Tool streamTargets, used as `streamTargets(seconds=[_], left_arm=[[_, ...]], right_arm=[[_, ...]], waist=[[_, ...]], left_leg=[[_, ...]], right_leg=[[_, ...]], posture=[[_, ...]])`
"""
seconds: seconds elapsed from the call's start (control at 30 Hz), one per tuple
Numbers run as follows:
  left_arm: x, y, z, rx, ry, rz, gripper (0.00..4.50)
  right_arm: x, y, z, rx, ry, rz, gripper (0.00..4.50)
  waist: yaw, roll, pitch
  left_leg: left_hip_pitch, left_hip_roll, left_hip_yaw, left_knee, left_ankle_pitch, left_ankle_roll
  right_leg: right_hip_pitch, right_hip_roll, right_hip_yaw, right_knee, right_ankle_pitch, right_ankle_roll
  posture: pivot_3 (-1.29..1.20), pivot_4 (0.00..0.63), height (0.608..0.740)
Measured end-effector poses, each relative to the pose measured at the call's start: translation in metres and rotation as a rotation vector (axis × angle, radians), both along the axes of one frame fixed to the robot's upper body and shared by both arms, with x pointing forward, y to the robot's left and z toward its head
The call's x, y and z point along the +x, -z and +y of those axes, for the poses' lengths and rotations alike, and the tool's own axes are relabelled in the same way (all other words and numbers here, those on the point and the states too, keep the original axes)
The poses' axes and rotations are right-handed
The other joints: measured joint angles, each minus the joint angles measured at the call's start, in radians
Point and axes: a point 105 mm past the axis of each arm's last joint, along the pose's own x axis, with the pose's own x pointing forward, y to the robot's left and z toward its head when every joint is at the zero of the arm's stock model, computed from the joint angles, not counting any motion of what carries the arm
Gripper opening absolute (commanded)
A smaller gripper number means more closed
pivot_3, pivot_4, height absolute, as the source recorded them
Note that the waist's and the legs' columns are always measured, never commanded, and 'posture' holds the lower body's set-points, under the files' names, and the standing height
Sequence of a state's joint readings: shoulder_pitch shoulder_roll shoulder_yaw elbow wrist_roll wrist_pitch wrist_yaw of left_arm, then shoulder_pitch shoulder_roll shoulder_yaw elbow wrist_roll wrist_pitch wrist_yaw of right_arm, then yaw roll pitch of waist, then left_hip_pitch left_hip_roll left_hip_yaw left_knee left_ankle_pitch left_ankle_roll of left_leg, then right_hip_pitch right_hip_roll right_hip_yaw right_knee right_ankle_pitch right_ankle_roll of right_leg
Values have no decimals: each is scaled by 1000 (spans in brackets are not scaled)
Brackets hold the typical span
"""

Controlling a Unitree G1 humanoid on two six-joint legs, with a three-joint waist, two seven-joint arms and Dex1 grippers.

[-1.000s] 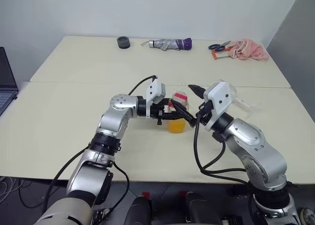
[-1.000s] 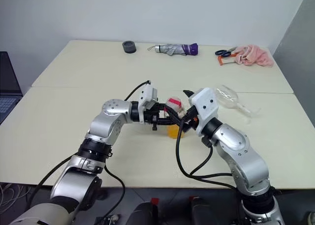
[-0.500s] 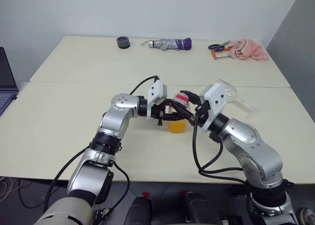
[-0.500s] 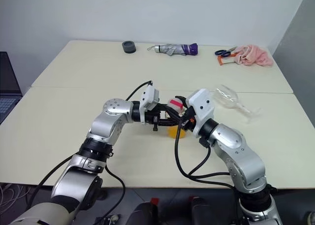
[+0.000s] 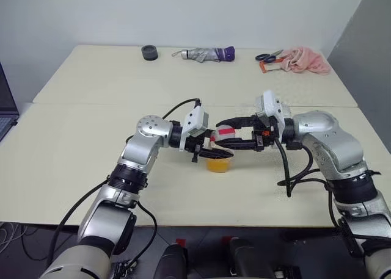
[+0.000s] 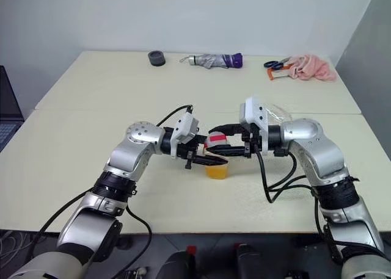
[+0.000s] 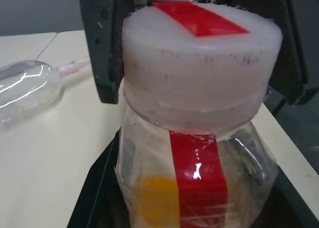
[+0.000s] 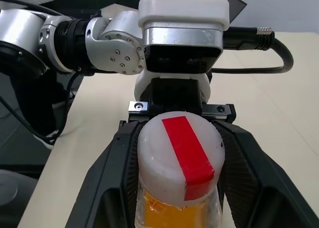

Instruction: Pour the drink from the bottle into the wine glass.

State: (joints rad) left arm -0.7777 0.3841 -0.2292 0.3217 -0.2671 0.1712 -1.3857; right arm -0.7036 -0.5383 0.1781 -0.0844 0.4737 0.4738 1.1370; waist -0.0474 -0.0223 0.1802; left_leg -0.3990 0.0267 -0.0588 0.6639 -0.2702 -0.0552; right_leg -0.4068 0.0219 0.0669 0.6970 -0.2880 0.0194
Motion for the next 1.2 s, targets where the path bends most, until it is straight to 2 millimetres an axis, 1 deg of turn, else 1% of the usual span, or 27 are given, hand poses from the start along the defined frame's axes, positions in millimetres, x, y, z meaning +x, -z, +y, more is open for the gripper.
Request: streamTargets(seconds=[0.07,0.1,0.13,0.2,0.23,0.27,0.33,0.4,0.47,0.57,0.67,0.73,0.8,0.87,1.03,1.2], left_arm=[[1,-1,1,-3,-13,-3,1820],[2,-2,-1,-8,-15,-7,1820],[2,-3,-1,-11,-17,-7,1820],[3,-2,-2,-11,-22,-4,1820],[4,-1,-1,-13,-37,0,1820],[6,-1,1,-17,-51,5,1820],[10,-1,-1,-27,-67,16,1820],[13,0,0,-31,-82,20,1820],[15,0,-3,-35,-86,23,1820],[15,-1,-10,-46,-71,26,1820],[18,1,-9,-44,-78,32,1820],[18,0,-10,-43,-75,23,1820],[20,0,-11,-44,-75,24,1819],[20,0,-11,-47,-75,23,1819],[23,0,-12,-43,-78,17,1819],[24,-1,-13,-39,-79,1,1819]], right_arm=[[4,-1,-1,37,43,11,3122],[4,-3,-5,61,76,20,3544],[4,-5,-9,85,109,22,3838],[-6,-17,-22,159,177,15,3851],[-17,-22,-28,195,212,12,3851],[-25,-25,-28,216,215,14,3851],[-42,-21,-24,249,265,20,3851],[-47,-11,-17,254,339,36,3851],[-39,-5,-13,263,496,-2,3851],[-23,-3,-14,299,711,-52,3851],[-20,-5,-10,325,806,-88,3851],[-22,-5,-2,337,816,-84,3851],[-28,-2,8,347,790,-44,3851],[-31,0,13,359,768,-5,3851],[-32,1,10,340,783,0,3851],[-25,3,8,327,862,-27,3851]], waist=[[1,0,0],[4,0,0],[8,0,0],[18,0,0],[23,0,0],[22,0,0],[21,0,0],[18,0,0],[13,0,0],[12,0,0],[12,0,0],[13,0,0],[14,0,0],[14,0,0],[14,0,0],[13,0,0]], left_leg=[[0,0,0,0,0,0],[-1,0,-1,0,0,0],[-1,0,-1,0,0,0],[-2,0,-2,1,0,0],[-2,-1,-3,1,0,0],[-2,-1,-3,1,0,0],[-2,-1,-2,1,0,0],[-1,-2,-2,1,0,0],[0,-3,-1,1,0,0],[1,-2,-1,1,1,-1],[0,-1,-1,1,1,-1],[0,-1,-1,1,1,-1],[0,-1,-1,1,1,-1],[0,-1,-1,1,1,-1],[0,-1,-1,1,1,-1],[0,-1,-1,1,1,-1]], right_leg=[[0,-3,0,0,0,0],[0,-5,-1,0,0,0],[0,-6,0,0,0,0],[0,-7,-1,0,0,0],[0,-8,-2,-1,0,0],[0,-7,-2,-1,0,0],[1,-7,-2,-1,0,1],[1,-5,-1,0,0,1],[1,-4,0,1,0,1],[1,-1,0,1,0,1],[0,0,1,1,0,1],[0,0,1,1,0,1],[0,0,1,0,0,1],[0,0,1,0,0,1],[0,0,1,1,0,1],[0,0,1,1,0,1]], posture=[[0,150,740],[0,150,740],[0,150,740],[0,150,740],[0,150,740],[0,150,740],[0,150,740],[0,150,740],[0,150,740],[0,150,740],[0,150,740],[0,150,740],[0,150,740],[0,150,740],[0,150,740],[0,150,740]])
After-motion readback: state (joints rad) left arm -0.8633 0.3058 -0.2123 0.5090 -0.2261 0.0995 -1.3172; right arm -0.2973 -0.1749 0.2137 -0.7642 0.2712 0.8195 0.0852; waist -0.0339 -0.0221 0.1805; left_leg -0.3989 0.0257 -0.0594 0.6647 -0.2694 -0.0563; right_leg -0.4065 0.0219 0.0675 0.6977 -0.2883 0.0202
